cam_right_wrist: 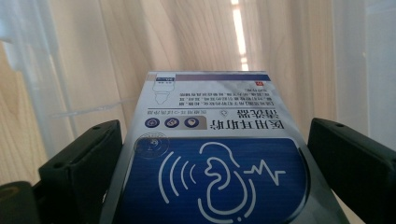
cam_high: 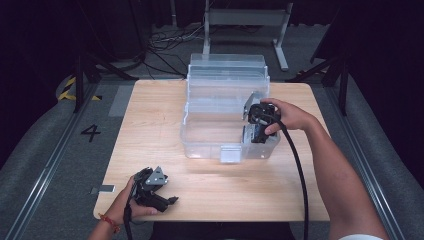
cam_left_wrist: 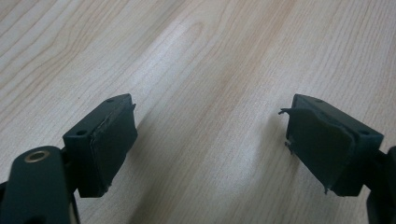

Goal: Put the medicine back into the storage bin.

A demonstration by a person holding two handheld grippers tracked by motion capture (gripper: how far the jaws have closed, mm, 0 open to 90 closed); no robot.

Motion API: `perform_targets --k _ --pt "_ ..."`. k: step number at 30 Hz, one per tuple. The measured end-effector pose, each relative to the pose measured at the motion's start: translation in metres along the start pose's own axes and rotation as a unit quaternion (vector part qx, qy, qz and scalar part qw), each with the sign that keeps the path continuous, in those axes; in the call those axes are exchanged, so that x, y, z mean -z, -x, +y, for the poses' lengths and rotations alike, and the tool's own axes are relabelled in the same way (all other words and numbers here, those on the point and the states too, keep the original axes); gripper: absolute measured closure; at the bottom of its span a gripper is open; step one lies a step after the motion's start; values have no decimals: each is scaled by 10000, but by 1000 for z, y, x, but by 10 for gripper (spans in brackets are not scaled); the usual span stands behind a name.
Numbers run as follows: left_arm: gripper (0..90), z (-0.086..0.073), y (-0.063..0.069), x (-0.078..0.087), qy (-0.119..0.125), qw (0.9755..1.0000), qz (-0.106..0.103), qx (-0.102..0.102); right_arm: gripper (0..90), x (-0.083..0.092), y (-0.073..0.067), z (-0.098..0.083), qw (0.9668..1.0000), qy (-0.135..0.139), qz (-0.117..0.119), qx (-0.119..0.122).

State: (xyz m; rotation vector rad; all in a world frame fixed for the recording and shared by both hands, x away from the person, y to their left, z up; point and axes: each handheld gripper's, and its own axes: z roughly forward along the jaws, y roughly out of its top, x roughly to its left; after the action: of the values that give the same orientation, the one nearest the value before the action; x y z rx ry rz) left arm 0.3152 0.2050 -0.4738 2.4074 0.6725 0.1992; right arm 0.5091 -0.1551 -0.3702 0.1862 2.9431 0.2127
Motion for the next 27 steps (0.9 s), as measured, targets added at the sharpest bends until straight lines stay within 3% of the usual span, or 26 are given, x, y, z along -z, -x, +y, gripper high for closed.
perform_targets --k 6,8,13,16,27 --pt "165 0 0 0 20 10000 -11 -4 52 1 2 2 9994 -58 77 -318" --pt "164 0 0 0 26 10000 13 -5 51 -1 2 0 9989 -199 160 -392" --pt "164 0 1 0 15 10000 14 10 49 -2 5 -3 9980 -176 -21 -609" --pt "164 0 1 0 28 10000 13 35 49 -1 4 -5 9987 -215 9 -455" --pt "165 1 1 0 -20 10000 -13 -28 38 0 5 -8 9981 -448 120 -418"
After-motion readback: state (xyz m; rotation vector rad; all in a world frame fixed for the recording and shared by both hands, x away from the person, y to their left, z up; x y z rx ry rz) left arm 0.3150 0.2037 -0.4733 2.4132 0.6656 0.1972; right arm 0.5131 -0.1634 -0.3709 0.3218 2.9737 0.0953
